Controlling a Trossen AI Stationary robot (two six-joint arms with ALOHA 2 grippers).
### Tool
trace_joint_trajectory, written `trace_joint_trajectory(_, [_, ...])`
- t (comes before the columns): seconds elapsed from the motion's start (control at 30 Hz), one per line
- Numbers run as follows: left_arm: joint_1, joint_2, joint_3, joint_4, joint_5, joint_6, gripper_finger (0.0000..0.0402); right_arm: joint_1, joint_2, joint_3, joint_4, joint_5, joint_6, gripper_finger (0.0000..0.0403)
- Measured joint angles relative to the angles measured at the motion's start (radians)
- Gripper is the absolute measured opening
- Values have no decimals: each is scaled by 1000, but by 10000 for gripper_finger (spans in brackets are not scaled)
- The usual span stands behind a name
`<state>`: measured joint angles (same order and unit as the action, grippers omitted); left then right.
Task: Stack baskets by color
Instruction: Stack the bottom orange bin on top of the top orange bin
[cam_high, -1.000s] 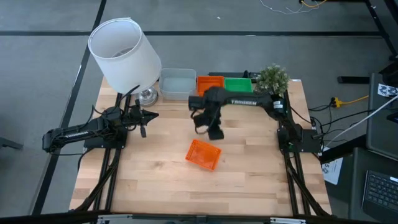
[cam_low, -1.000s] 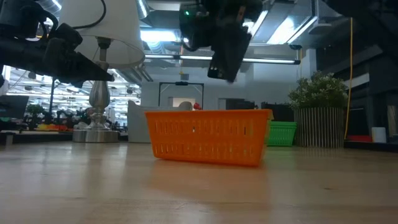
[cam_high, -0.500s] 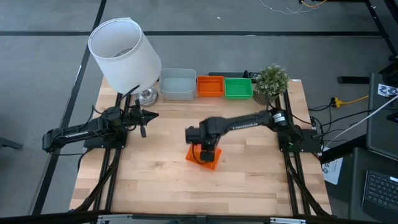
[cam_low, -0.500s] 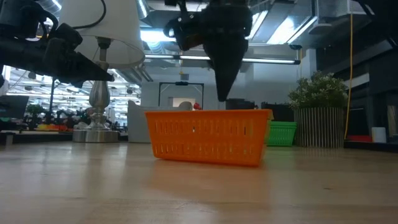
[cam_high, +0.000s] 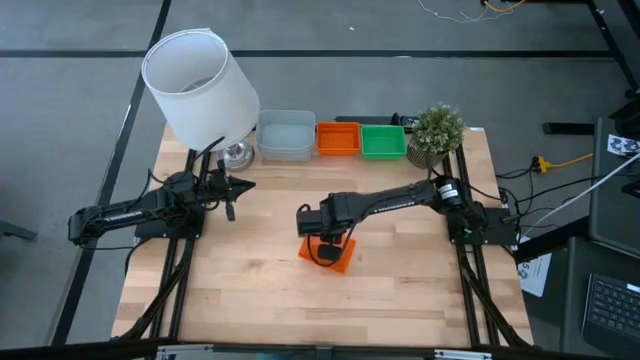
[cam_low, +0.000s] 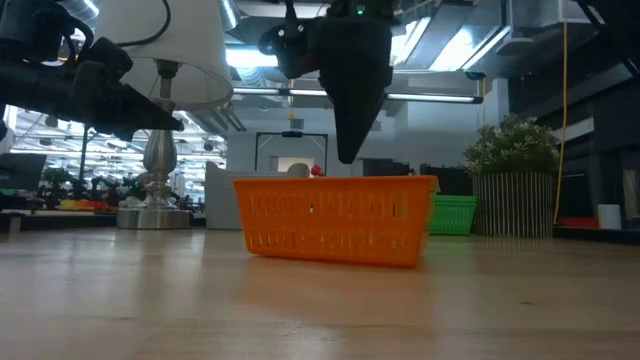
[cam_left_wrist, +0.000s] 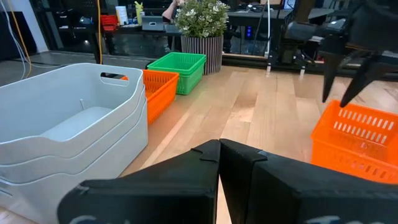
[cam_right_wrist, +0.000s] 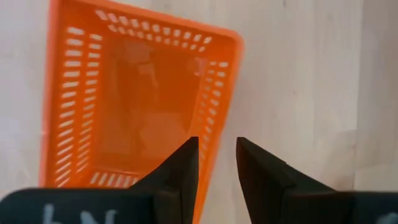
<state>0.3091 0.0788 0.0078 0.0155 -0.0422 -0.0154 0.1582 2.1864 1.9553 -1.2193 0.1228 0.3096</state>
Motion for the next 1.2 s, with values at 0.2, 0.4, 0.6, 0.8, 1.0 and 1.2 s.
trace_joint_trajectory(0.2, [0,0,0,0,0,0,0,-30,3,-17,42,-15,-23,107])
trace_joint_trajectory(0.4, [0,0,0,0,0,0,0,-57,9,-130,136,-81,-53,106])
trace_joint_trajectory(0.6, [0,0,0,0,0,0,0,-73,9,-255,232,-79,-72,106])
trace_joint_trajectory(0.8, [0,0,0,0,0,0,0,-83,7,-311,241,-86,-177,63])
trace_joint_trajectory(1.0, [0,0,0,0,0,0,0,-100,8,-194,82,-2,-377,4])
trace_joint_trajectory(1.2, [0,0,0,0,0,0,0,-200,8,23,-140,292,-511,2])
